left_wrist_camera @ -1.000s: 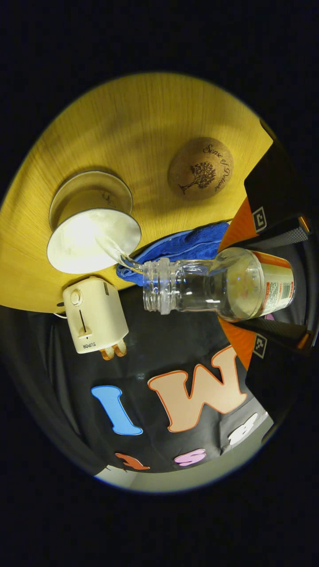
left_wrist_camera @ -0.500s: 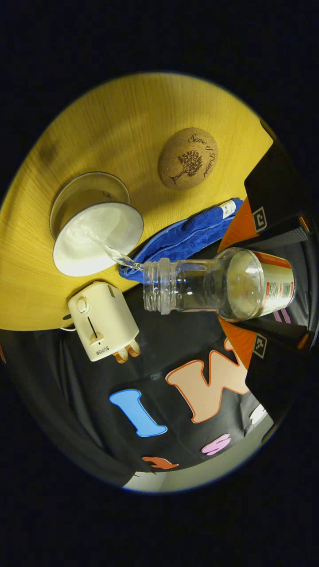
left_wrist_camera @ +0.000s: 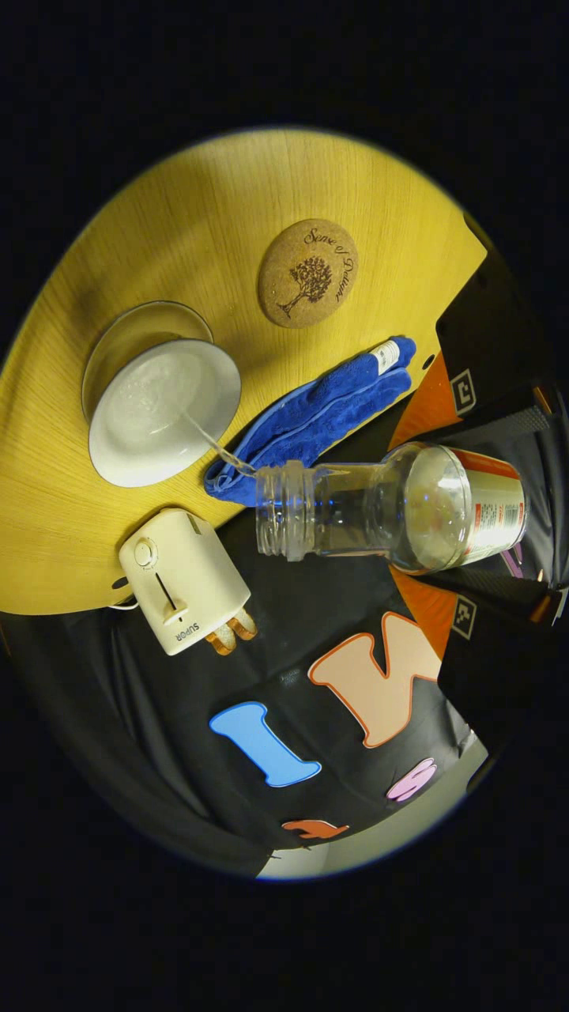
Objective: Open the teacup lid with one hand, grasp the water bottle and pour water into the teacup with the other hand; after pouring, place the water bottle on the coaster and then close the teacup lid.
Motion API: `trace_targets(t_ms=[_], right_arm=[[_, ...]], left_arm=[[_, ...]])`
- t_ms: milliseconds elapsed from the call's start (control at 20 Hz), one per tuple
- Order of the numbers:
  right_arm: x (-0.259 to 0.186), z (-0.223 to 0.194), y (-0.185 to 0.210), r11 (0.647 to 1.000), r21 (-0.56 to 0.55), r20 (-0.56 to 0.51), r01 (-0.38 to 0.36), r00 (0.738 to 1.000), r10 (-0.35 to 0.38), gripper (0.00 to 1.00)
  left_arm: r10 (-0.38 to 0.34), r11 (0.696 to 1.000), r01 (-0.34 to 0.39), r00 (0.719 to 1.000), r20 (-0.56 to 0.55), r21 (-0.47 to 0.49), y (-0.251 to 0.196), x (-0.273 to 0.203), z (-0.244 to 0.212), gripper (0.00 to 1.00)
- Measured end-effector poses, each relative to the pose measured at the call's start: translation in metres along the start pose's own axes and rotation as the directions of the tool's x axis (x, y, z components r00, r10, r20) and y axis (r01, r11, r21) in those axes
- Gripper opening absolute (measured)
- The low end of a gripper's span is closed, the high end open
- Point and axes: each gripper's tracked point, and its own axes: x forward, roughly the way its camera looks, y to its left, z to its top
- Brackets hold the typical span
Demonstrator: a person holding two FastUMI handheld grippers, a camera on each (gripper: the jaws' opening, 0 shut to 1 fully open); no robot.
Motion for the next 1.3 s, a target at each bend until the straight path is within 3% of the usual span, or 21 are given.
trace_targets(t_ms=[600, 750, 850, 1000, 1100, 1200, 1250, 1300], right_arm=[[0.001, -0.001, 0.0, 1.0, 0.0, 0.001, 0.0, 1.0, 0.0, 0.35], [0.0, -0.001, 0.0, 1.0, 0.0, 0.001, 0.0, 1.0, 0.0, 0.35], [0.001, -0.001, 0.0, 1.0, 0.0, 0.001, 0.0, 1.0, 0.0, 0.35], [0.0, -0.001, 0.0, 1.0, -0.001, 0.001, 0.0, 1.0, 0.0, 0.35], [0.001, -0.001, 0.0, 1.0, -0.001, 0.001, 0.0, 1.0, 0.0, 0.35], [0.001, -0.001, 0.0, 1.0, -0.001, 0.001, 0.0, 1.0, 0.0, 0.35], [0.0, -0.001, 0.0, 1.0, -0.001, 0.001, 0.0, 1.0, 0.0, 0.35], [0.0, -0.001, 0.0, 1.0, -0.001, 0.001, 0.0, 1.0, 0.0, 0.35]], left_arm=[[0.004, 1.0, -0.004, 1.0, 0.006, -0.02, -0.001, 0.0, 0.008, 0.66], [-0.018, 0.993, 0.022, 0.999, 0.03, -0.118, -0.011, 0.005, 0.014, 0.66], [-0.053, 0.971, 0.065, 0.997, 0.057, -0.23, -0.024, 0.007, 0.019, 0.66], [-0.042, 0.915, 0.08, 0.994, 0.105, -0.396, -0.03, 0.006, 0.026, 0.68], [-0.045, 0.837, 0.118, 0.988, 0.148, -0.535, -0.038, 0.006, 0.034, 0.66], [-0.016, 0.777, 0.109, 0.988, 0.153, -0.619, -0.039, 0.006, 0.032, 0.66], [0.005, 0.725, 0.113, 0.986, 0.168, -0.679, -0.039, 0.006, 0.033, 0.66], [0.026, 0.646, 0.13, 0.981, 0.193, -0.752, -0.037, 0.004, 0.037, 0.66]])
